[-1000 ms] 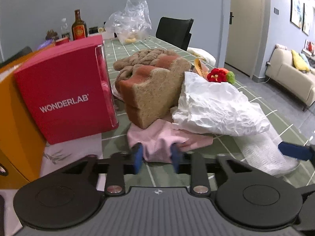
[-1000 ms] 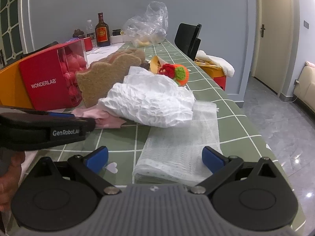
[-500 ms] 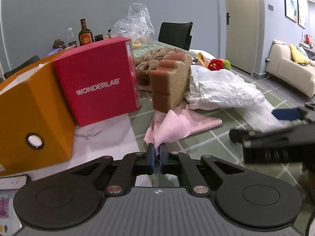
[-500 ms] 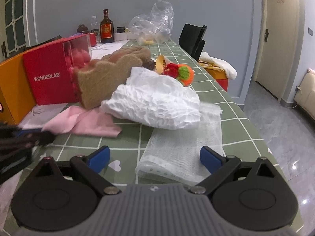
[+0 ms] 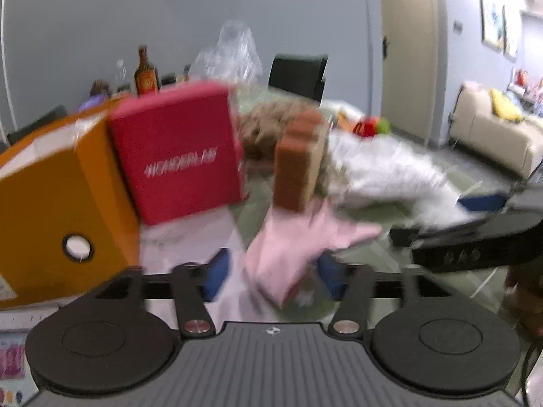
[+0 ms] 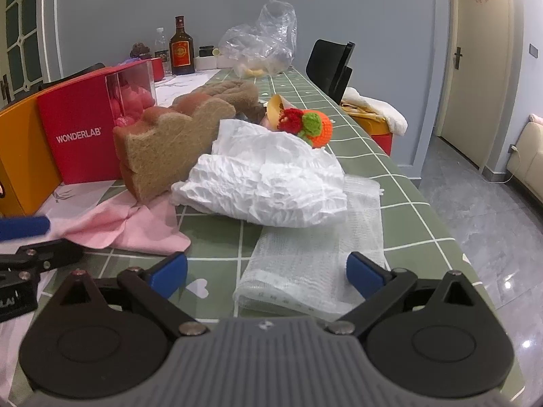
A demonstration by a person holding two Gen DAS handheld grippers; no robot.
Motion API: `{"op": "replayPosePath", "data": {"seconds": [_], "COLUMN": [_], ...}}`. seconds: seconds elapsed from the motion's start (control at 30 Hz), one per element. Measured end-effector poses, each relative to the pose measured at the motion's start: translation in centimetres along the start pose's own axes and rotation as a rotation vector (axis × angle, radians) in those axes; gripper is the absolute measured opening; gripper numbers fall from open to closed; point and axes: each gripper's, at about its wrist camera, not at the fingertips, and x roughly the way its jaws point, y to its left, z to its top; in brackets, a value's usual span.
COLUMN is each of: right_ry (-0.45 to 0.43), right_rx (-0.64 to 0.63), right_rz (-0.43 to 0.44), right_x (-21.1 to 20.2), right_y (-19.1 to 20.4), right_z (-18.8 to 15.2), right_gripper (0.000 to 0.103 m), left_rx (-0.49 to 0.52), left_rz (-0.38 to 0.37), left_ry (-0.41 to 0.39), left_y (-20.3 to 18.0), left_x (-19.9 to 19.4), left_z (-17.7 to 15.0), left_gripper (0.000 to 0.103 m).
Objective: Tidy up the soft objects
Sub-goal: 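Close the left gripper on the pink cloth and lift it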
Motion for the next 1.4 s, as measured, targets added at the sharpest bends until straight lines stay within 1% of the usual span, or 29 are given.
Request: {"op": "replayPosePath", "data": {"seconds": [0.03,0.07,0.1,0.27,0.33,0.37,0.5,0.57,0.67,0.73,0.8,0.83,0.87,0.93,0.97,1.0,1.03,1.1,1.13,1.17,1.2,1.23,1.27,1.3,1.37,1.4], "right_ry": [-0.004,-0.005,-0.006,-0.007,-0.001,-0.001,-0.014,-0.011,0.002,0.006,0.005,0.009,0.016,0.027,0.027,0.027,0.027,0.022,0.014,0.006,-0.002,-0.008,-0.018,-0.024,-0.032,-0.036], "right_rx": [0.015,0.024,0.032,0.062,0.06,0.061,0.091,0.101,0.099,0.116,0.128,0.121,0.108,0.083,0.082,0.082,0.081,0.072,0.064,0.056,0.049,0.043,0.036,0.032,0.019,0.011], "right_rz": [0.007,0.011,0.01,-0.03,-0.084,-0.099,-0.099,-0.113,-0.136,-0.158,-0.168,-0.171,-0.179,-0.189,-0.183,-0.182,-0.182,-0.177,-0.169,-0.164,-0.16,-0.156,-0.153,-0.155,-0.154,-0.159], "right_x": [0.0,-0.1,-0.1,0.0,0.2,0.2,0.2,0.4,0.8,1.0,1.2,1.3,1.4,1.5,1.5,1.5,1.5,1.4,1.3,1.1,0.9,0.8,0.6,0.5,0.3,0.1], "right_y": [-0.2,-0.4,-0.5,-0.7,-0.6,-0.6,-0.9,-1.0,-1.0,-1.1,-1.2,-1.1,-0.9,-0.6,-0.5,-0.5,-0.5,-0.4,-0.3,-0.2,-0.1,0.0,0.1,0.2,0.3,0.5], "right_z": [0.0,0.0,0.0,0.1,0.2,0.3,0.3,0.4,0.7,0.8,0.9,0.9,1.0,1.0,1.0,1.0,1.0,0.9,0.9,0.8,0.7,0.6,0.5,0.5,0.3,0.3], "right_gripper": [0.099,0.1,0.1,0.1,0.1,0.1,0.1,0.1,0.1,0.1,0.1,0.1,0.1,0.1,0.101,0.101,0.1,0.098,0.092,0.084,0.081,0.073,0.061,0.056,0.035,0.028], "left_rx": [0.009,0.029,0.051,0.103,0.113,0.107,0.056,0.033,0.008,-0.005,-0.002,0.0,0.001,-0.014,-0.025,-0.032,-0.034,-0.039,-0.044,-0.049,-0.055,-0.051,-0.046,-0.048,-0.055,-0.057], "left_rz": [-0.012,-0.023,-0.027,-0.028,-0.015,-0.01,-0.03,-0.027,-0.043,-0.068,-0.076,-0.069,-0.06,-0.05,-0.043,-0.024,-0.005,-0.004,-0.004,-0.003,-0.001,0.0,0.005,0.006,-0.006,-0.009], "left_ry": [-0.033,-0.054,-0.056,-0.031,-0.004,0.016,0.085,0.095,0.106,0.106,0.096,0.093,0.09,0.093,0.094,0.094,0.092,0.089,0.09,0.094,0.101,0.109,0.114,0.118,0.115,0.113], "left_y": [-0.2,-0.4,-0.7,-1.9,-2.2,-2.2,-1.6,-1.2,-0.7,-0.5,-0.4,-0.5,-0.5,-0.5,-0.5,-0.6,-0.6,-0.4,-0.3,-0.2,-0.2,-0.2,-0.2,-0.2,0.0,0.1], "left_x": [-0.2,-0.2,-0.1,1.4,2.1,2.5,3.5,3.6,3.7,3.6,3.5,3.5,3.4,3.4,3.3,3.3,3.3,3.3,3.2,3.1,2.9,2.7,2.5,2.2,1.6,1.4], "left_z": [0.0,0.1,0.3,0.7,0.6,0.6,0.5,0.5,0.5,0.5,0.5,0.5,0.5,0.6,0.7,0.7,0.7,0.7,0.7,0.7,0.7,0.7,0.7,0.8,0.7,0.7], "left_gripper": [0.087,0.087,0.087,0.087,0.087,0.087,0.088,0.09,0.091,0.079,0.053,0.047,0.036,0.032,0.024,0.015,0.012,0.01,0.009,0.009,0.009,0.009,0.008,0.008,0.007,0.007]}}
